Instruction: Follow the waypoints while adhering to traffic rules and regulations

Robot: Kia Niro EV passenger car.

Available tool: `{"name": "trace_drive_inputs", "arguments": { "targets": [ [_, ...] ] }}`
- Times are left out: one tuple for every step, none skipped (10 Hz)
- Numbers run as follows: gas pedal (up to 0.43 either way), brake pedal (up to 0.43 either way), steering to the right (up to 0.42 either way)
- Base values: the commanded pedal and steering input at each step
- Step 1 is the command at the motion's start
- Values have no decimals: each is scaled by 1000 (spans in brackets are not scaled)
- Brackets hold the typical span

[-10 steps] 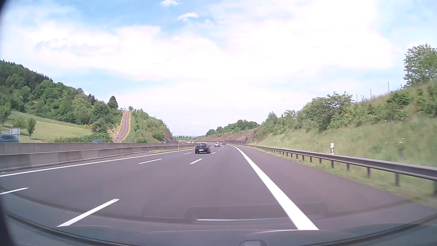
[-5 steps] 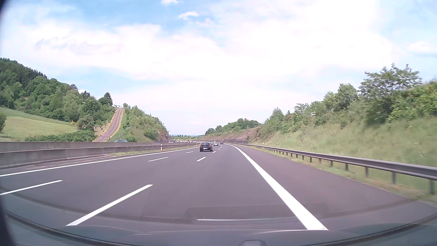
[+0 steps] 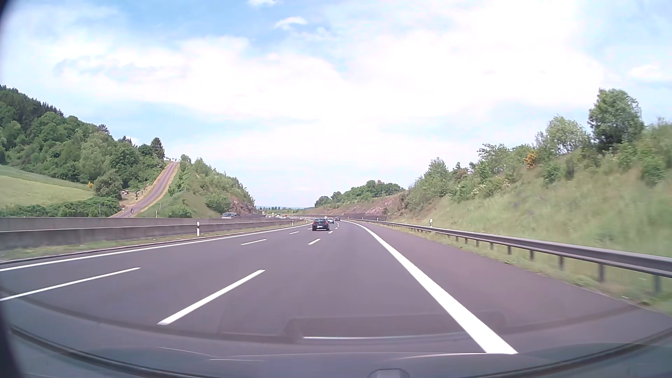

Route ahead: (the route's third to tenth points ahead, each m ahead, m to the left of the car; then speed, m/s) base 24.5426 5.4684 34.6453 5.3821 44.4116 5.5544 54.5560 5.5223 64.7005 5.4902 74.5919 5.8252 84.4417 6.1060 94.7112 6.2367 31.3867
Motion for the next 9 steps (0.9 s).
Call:
{"name": "trace_drive_inputs", "arguments": {
  "targets": [
    [240,0,0],
    [240,0,0],
    [248,0,1],
    [299,0,0],
    [311,0,0],
    [319,0,0],
    [319,0,-1],
    [319,0,-1],
    [319,0,-3]
  ]
}}
